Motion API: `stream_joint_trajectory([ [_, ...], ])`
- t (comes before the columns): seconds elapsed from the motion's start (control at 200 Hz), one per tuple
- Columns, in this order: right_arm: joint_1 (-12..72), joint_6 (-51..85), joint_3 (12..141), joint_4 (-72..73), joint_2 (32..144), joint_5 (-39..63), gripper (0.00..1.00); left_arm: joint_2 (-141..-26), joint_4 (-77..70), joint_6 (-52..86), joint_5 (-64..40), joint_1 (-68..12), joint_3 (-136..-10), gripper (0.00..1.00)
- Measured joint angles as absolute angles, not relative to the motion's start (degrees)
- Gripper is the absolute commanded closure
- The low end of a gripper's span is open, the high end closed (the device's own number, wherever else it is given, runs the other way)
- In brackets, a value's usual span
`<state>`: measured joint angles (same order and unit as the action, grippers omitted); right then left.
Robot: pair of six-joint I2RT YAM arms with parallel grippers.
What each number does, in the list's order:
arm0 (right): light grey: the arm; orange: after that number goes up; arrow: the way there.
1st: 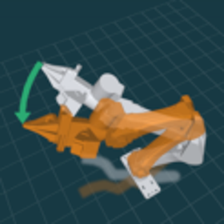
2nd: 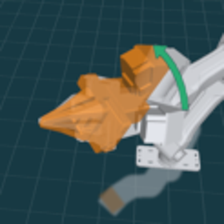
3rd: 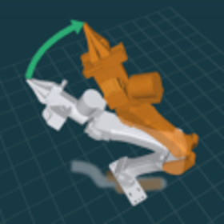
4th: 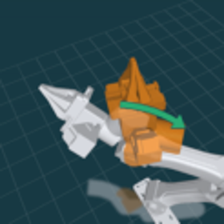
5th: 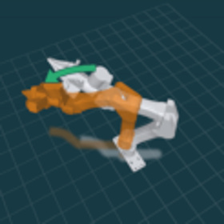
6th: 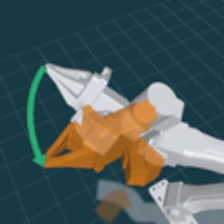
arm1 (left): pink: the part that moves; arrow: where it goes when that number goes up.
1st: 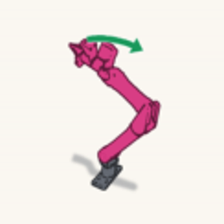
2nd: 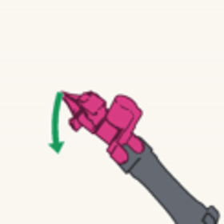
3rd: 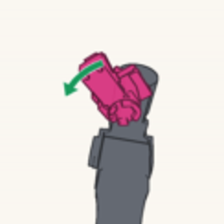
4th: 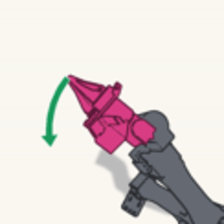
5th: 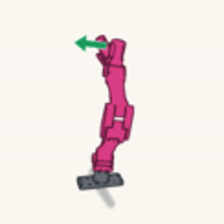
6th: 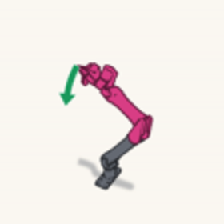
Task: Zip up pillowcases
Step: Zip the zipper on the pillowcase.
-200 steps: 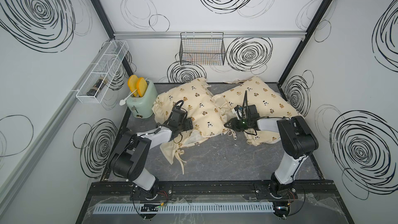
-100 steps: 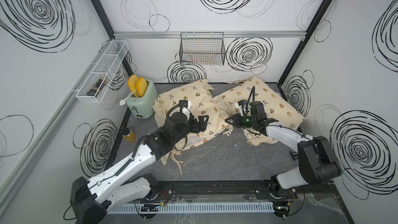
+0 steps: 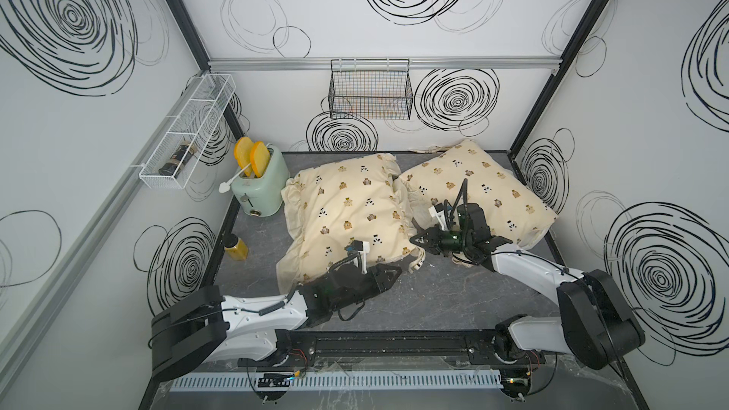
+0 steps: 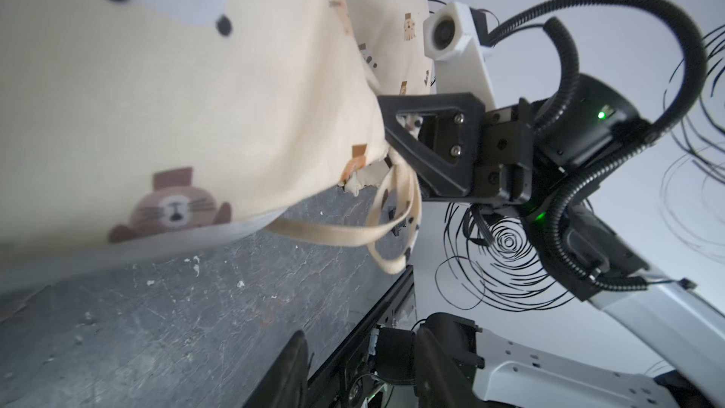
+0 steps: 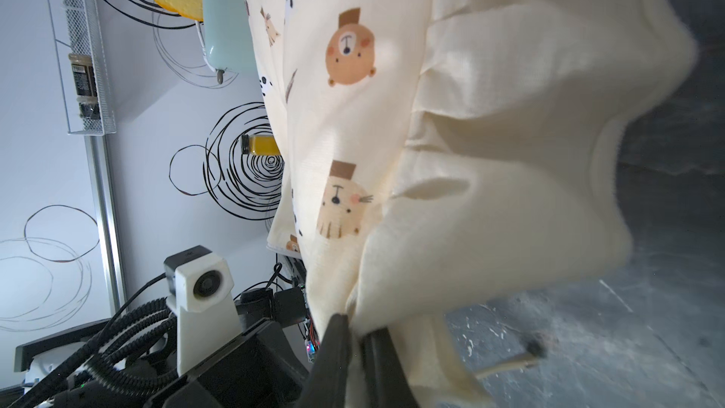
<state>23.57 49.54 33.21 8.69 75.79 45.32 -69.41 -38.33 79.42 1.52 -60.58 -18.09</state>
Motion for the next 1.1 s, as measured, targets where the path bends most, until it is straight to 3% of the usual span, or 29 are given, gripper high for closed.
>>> stream_joint_trajectory([
  [0.24,24.9,51.0,32.3,9.6,74.5,45.7,1.0,-76.1,-47.5,86.7,4.4,-62.0,-16.9,0.72],
  [0.335,24.9,51.7,32.1,10.3,73.7,45.8,1.0,-77.6,-49.4,88.3,5.4,-61.9,-16.7,0.73],
  [0.705,25.1,53.5,32.0,11.3,72.6,46.2,1.0,-85.0,-56.9,91.2,7.5,-61.3,-16.2,0.59],
  [1.101,25.5,54.9,30.4,13.1,72.0,47.1,1.0,-87.3,-60.7,90.7,7.8,-59.0,-16.9,0.65],
])
